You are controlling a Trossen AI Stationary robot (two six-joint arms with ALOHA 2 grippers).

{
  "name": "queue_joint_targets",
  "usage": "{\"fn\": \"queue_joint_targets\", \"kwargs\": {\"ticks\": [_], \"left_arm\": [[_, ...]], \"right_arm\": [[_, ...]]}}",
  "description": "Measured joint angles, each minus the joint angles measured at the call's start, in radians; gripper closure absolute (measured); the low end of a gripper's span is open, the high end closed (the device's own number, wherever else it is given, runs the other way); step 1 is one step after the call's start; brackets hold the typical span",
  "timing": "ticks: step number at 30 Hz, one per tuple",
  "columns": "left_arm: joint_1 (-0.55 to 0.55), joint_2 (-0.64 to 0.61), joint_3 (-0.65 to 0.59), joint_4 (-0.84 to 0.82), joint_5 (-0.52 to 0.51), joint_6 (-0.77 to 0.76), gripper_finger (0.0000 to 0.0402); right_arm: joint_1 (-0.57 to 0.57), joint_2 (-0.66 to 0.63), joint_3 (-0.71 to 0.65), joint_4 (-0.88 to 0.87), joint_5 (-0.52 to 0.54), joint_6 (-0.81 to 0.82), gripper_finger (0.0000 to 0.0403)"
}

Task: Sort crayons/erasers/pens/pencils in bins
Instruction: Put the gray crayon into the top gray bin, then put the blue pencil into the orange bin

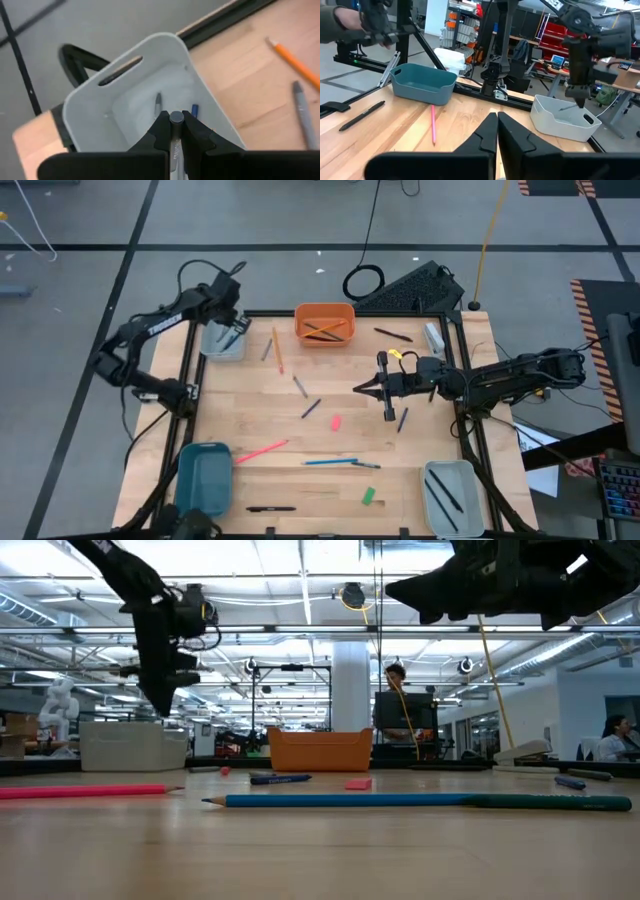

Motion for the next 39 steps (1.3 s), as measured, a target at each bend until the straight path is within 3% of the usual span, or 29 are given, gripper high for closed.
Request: {"fn": "queue_joint_targets", "kwargs": {"ticks": [6,13,23,27,33,39], "left_arm": [[0.018,0.075,-0.011,0.012,0.01,0.001,0.038],[0.026,0.078,-0.081,0.034,0.002,0.008,0.0366],[0.024,0.071,-0.082,0.045,-0.065,0.013,0.0295],[-0.003,0.019,-0.082,0.04,-0.16,0.008,0.0287],[-0.123,-0.157,-0.09,0.055,-0.227,-0.049,0.0331],[-0.32,-0.37,-0.241,0.325,-0.183,-0.005,0.0395]], "right_arm": [[0.0,0.0,0.0,-0.015,0.0,-0.004,0.0401],[0.0,0.0,0.0,-0.027,0.0,-0.007,0.0402],[0.0,0.0,0.0,-0.027,0.0,-0.008,0.0402],[0.0,0.0,0.0,-0.027,0.002,-0.008,0.0403],[0.0,0.0,0.0,-0.026,0.052,-0.002,0.0403],[-0.002,0.0,-0.001,-0.038,0.184,0.048,0.0403]]}}
